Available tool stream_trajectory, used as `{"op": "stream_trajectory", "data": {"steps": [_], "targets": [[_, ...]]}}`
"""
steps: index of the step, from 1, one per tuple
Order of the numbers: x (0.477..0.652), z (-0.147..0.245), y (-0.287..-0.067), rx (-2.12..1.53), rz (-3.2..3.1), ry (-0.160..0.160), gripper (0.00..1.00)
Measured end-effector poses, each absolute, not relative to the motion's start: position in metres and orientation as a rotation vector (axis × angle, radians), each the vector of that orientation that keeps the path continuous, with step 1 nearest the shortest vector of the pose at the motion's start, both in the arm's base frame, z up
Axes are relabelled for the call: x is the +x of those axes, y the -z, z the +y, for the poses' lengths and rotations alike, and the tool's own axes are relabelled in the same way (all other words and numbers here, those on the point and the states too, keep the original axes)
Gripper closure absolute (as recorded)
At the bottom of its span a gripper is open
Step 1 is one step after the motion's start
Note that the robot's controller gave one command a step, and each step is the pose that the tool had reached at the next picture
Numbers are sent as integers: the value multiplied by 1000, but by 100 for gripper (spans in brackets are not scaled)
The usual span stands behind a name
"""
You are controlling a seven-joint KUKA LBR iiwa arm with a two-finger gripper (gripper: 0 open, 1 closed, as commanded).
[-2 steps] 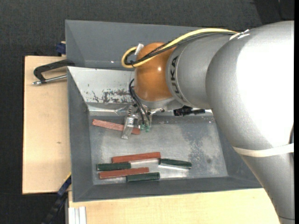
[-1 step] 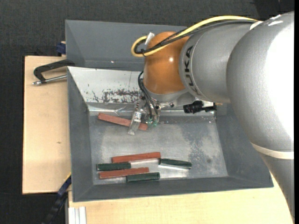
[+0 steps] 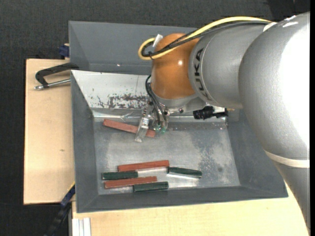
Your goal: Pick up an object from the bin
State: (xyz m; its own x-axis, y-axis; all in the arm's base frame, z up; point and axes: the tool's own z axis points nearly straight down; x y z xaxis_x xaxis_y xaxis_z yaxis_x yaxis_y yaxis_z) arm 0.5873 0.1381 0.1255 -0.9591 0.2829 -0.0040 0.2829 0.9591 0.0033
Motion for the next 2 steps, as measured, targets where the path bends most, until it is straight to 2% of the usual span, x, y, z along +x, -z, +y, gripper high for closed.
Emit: {"op": "stream_trajectory", "data": {"steps": [1, 2], "targets": [[583, 145, -176, 449, 3111, -1, 100], [587, 146, -209, 455, 3097, -10, 100]]}}
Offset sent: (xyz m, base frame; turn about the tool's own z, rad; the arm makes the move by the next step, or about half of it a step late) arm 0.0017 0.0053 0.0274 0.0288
